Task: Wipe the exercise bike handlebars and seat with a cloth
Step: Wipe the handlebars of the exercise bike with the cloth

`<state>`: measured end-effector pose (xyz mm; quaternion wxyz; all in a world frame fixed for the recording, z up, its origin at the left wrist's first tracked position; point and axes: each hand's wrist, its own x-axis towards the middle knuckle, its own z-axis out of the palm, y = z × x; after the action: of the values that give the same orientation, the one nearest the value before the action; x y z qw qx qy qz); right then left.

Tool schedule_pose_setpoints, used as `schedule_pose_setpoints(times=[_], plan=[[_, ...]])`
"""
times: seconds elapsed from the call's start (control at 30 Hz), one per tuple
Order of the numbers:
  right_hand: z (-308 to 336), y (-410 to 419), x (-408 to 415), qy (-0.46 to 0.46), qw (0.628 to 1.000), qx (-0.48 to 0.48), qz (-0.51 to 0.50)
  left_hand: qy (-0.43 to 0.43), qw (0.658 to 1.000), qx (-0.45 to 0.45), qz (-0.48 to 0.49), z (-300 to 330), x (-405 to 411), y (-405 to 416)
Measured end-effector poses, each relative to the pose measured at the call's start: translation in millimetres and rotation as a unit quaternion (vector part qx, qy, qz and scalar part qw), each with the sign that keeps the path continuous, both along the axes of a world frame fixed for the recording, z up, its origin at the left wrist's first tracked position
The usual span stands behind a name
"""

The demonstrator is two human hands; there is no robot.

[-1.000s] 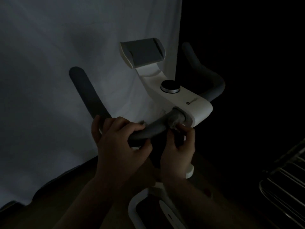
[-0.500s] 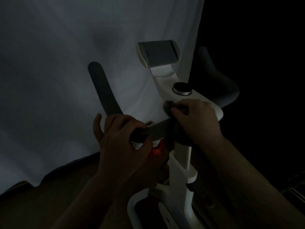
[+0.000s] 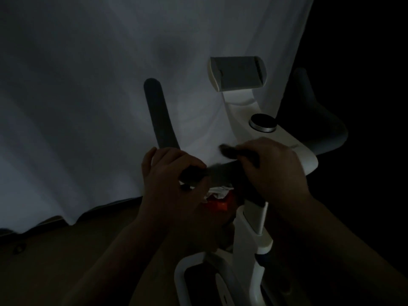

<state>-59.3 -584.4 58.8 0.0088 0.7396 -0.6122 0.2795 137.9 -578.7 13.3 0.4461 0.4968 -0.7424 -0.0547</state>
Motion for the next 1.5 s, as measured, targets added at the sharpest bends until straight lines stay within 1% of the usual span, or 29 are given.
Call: schedule_pose_setpoints(times=[0.07,0.1,0.13,0.2,0.23,0.33,0.37,0.47,0.5,0.57,0.63,0.8,0.87,0.97,1.0,1.07,1.13,1.2,1.23,1.27,1.33,1.37,1.47,1.5], plan=[[-13.1,9.4,5.4,-0.02,0.996,-0.068,-0.06,0.04,0.999,-0.009,0.005,-2.0,-0.5,4.5],[-18.2,14.0,15.2,-0.039,0.994,-0.079,-0.057,0.063,0.998,-0.017,0.011,-4.3,-2.2,7.3],[-22.3,15.3,23.5,-0.049,0.995,-0.08,-0.033,0.077,0.997,-0.025,0.019,-6.8,-3.9,9.9],[-20.7,11.0,26.7,-0.052,0.997,-0.052,0.023,0.084,0.995,-0.027,0.036,-12.5,-5.7,12.7],[-16.5,7.0,23.1,-0.057,0.997,-0.039,0.029,0.086,0.995,-0.023,0.042,-14.5,-5.0,12.8],[-11.7,6.1,23.2,-0.055,0.997,-0.047,-0.01,0.107,0.993,-0.002,0.053,-15.1,-1.0,12.6],[-9.8,8.9,31.3,-0.045,0.999,-0.03,0.002,0.106,0.993,0.002,0.055,-14.2,-0.3,13.0],[3.4,4.7,49.6,-0.048,0.993,0.062,0.093,0.089,0.994,-0.005,0.057,-12.5,1.7,12.5],[8.8,1.2,48.2,-0.052,0.991,0.081,0.097,0.085,0.995,-0.007,0.057,-12.2,2.9,11.6],[14.3,-4.4,38.6,-0.041,0.994,0.082,0.059,0.092,0.994,-0.005,0.056,-10.1,5.4,10.3],[12.2,-2.0,38.8,-0.011,0.997,0.063,0.036,0.098,0.994,-0.008,0.049,-8.0,8.6,10.3],[5.3,-3.0,62.7,-0.01,0.996,0.065,0.057,0.08,0.995,-0.014,0.049,-7.8,12.4,11.2],[4.2,1.6,56.7,-0.033,0.991,0.09,0.089,0.074,0.996,-0.009,0.051,-7.7,12.2,11.2],[6.2,15.6,45.1,-0.152,0.961,0.177,0.147,0.05,0.998,-0.007,0.045,-5.3,14.3,8.6],[5.7,19.3,43.0,-0.183,0.952,0.186,0.158,0.041,0.998,-0.006,0.043,-4.2,15.4,7.8],[0.9,26.7,44.1,-0.188,0.955,0.173,0.151,0.028,0.999,-0.004,0.041,-1.2,16.7,6.1],[-6.4,35.3,48.8,-0.194,0.965,0.13,0.118,0.019,0.999,-0.008,0.038,0.6,16.7,5.0],[-15.3,40.3,49.8,-0.206,0.975,0.041,0.069,0.01,0.999,-0.015,0.032,0.4,17.2,4.0],[-21.4,41.9,47.1,-0.215,0.976,-0.006,0.033,0.005,1.0,-0.019,0.024,0.2,17.8,3.6],[-29.4,42.5,44.4,-0.241,0.969,-0.048,-0.014,-0.002,1.0,-0.023,0.016,0.2,18.5,3.4],[-46.2,46.7,50.1,-0.338,0.93,-0.104,-0.106,-0.015,0.999,-0.032,0.0,1.6,20.5,3.6],[-54.0,49.7,58.4,-0.381,0.908,-0.122,-0.127,-0.019,0.999,-0.036,-0.009,2.6,21.6,4.0],[-62.2,48.9,76.3,-0.448,0.871,-0.138,-0.145,-0.025,0.998,-0.037,-0.04,6.3,26.4,3.6],[-62.2,42.9,74.5,-0.491,0.844,-0.147,-0.157,-0.028,0.998,-0.036,-0.048,7.4,28.1,2.4]])
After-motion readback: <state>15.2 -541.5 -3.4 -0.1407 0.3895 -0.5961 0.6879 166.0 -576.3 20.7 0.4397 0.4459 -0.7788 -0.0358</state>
